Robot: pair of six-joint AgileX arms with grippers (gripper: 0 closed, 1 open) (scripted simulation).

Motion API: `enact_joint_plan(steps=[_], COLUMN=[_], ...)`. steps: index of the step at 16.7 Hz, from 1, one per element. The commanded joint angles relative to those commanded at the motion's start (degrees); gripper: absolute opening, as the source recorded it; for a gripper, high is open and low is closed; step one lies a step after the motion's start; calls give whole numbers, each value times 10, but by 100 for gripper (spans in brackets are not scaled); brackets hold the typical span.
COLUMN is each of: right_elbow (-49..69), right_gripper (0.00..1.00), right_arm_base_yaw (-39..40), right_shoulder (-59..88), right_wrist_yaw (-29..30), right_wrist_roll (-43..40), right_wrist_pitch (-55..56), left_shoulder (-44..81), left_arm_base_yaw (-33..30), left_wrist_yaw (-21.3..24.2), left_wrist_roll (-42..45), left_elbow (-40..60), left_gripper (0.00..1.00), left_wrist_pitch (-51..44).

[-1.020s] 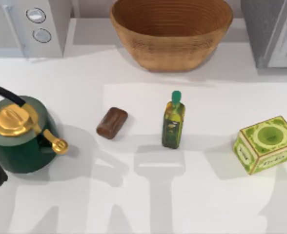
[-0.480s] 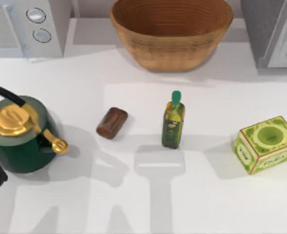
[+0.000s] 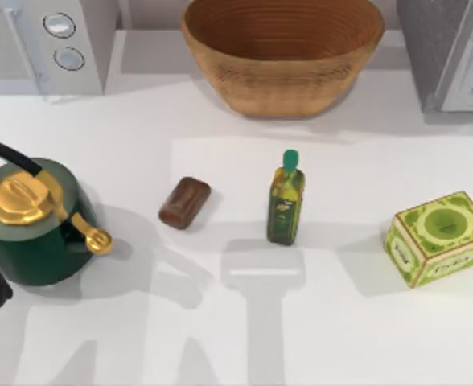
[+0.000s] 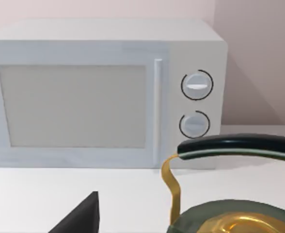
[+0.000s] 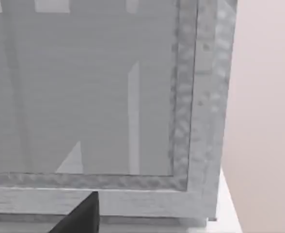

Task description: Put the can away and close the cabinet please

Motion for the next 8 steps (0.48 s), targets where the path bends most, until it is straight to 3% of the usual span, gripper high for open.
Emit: enact_joint_plan(steps=[3, 8], right_elbow=[111, 350], right_gripper=[100, 100], right_arm_base_yaw=[-5, -13], right_shoulder=[-4, -30], right_wrist_yaw=[-12, -20], right_wrist_roll=[-2, -1], right_wrist_pitch=[-121, -415], left_shoulder=[0, 0], left_arm_base_yaw=[0, 0], left_wrist_yaw=[0, 0], left_wrist_roll=[0, 0], left_elbow=[0, 0], left_gripper=[100, 100], left_wrist_pitch=[0, 0])
